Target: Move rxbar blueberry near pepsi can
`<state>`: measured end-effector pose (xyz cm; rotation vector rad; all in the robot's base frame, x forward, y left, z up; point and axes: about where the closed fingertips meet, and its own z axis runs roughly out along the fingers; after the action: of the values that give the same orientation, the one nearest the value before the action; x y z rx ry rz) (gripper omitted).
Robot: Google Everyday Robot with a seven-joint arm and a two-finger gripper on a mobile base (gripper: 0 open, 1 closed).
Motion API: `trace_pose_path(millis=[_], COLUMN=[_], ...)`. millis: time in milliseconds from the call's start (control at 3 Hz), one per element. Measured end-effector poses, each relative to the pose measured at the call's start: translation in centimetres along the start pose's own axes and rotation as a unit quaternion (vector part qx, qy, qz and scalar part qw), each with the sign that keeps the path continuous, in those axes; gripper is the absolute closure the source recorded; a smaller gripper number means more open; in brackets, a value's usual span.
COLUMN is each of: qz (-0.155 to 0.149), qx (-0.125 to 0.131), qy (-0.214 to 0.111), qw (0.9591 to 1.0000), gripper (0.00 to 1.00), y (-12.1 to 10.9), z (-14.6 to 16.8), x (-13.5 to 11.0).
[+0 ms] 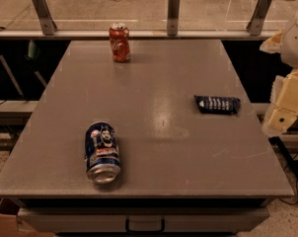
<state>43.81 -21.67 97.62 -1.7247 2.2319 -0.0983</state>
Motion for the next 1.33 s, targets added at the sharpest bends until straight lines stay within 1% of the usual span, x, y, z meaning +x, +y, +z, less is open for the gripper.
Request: trace_pose_path(millis=[333, 667, 1000, 1333], qz=[0.0, -0.005, -0.012, -0.023], qx=[0.0, -0.001, -0.013, -0.028], qy=[0.0, -0.008, -0.02, -0.029], qw=[1.0, 1.0, 0.9996, 0.9989], gripper=[0.0, 0.0, 0.0, 0.0], y=[0.0, -2.0, -5.0, -6.6], z=[0.0, 1.8, 5.9, 10.2], x=[0.0, 0.4, 0.2, -0.3])
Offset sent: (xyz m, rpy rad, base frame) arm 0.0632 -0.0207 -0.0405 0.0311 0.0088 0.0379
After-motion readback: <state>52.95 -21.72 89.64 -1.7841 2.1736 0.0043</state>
